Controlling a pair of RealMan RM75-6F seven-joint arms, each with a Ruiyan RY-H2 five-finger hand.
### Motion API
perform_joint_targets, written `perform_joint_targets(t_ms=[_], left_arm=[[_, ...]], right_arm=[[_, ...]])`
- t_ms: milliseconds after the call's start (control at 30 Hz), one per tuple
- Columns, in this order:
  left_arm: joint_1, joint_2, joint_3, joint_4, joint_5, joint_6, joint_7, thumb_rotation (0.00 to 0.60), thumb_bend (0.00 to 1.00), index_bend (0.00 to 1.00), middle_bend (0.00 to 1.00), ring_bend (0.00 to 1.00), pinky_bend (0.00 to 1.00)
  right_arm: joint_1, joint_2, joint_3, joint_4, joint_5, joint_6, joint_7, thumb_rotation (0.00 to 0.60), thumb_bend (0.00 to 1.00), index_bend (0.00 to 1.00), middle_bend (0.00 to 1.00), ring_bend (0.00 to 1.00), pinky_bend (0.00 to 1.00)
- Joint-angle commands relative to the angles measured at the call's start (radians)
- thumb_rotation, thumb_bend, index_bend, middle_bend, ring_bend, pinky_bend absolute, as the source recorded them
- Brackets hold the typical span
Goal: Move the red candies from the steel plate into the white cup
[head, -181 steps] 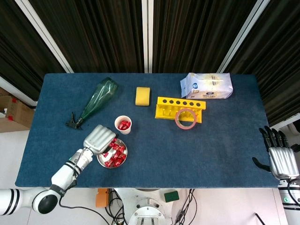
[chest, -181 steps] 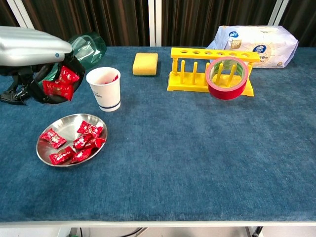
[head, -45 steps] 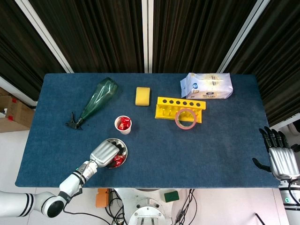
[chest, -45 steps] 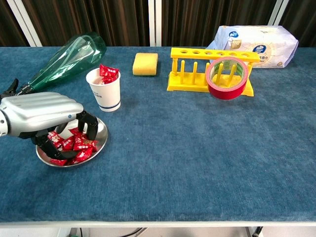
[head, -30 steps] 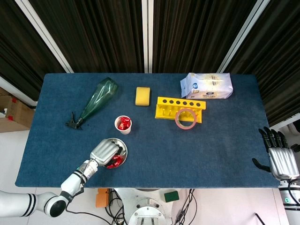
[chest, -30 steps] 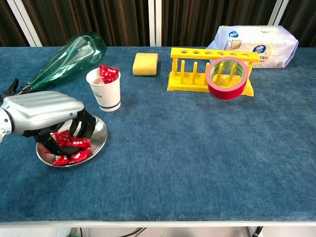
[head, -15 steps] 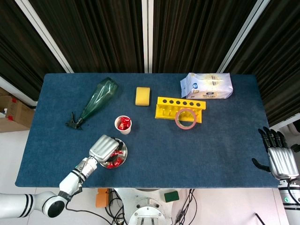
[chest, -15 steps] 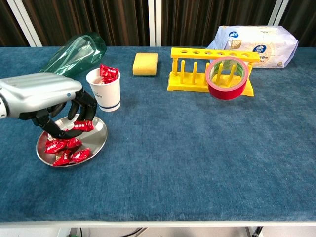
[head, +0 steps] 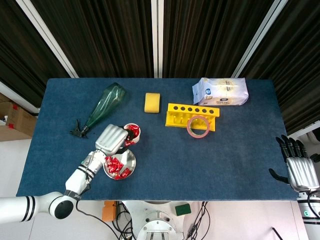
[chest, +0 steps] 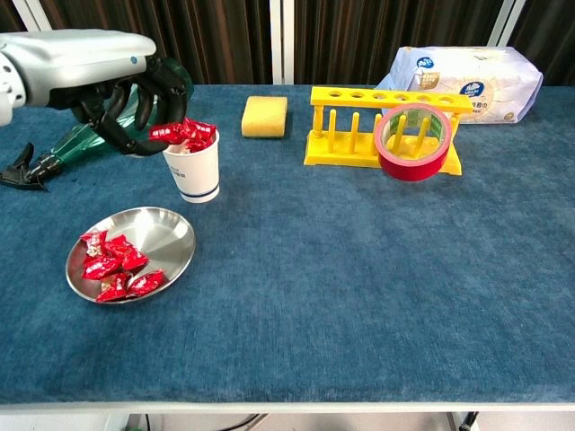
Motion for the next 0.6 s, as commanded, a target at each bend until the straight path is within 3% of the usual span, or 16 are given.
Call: perform_joint_targets(t_ms=[33, 300, 600], left_arm=[[-0.05, -0.04, -0.043, 0.058, -0.081, -0.021, 0.025, 0.6, 0.34, 0.6, 0.57, 0.53, 0.66], [-0.085, -0.092, -0.058, 0.17, -0.131, -0.024, 0.011, 0.6, 0.34, 0.59, 0.57, 0.53, 0.66], [-0.079, -0.092, -0.028, 0.203, -0.093, -0.02, -0.019, 0.6, 0.33, 0.44, 0.47, 0.5, 0.66]], right_arm=[[-0.002, 0.003, 0.0, 0.002, -0.002, 0.005, 0.009, 0.6, 0.2, 0.0, 0.0, 0.0, 0.0], [-0.005, 0.011, -0.002, 0.005, -0.012, 0.011, 0.029, 0.6, 0.2, 0.0, 0.0, 0.0, 0.0], [-0.006, 0.01, -0.002, 0.003, -0.011, 0.01, 0.024, 0.6, 0.2, 0.0, 0.0, 0.0, 0.0]])
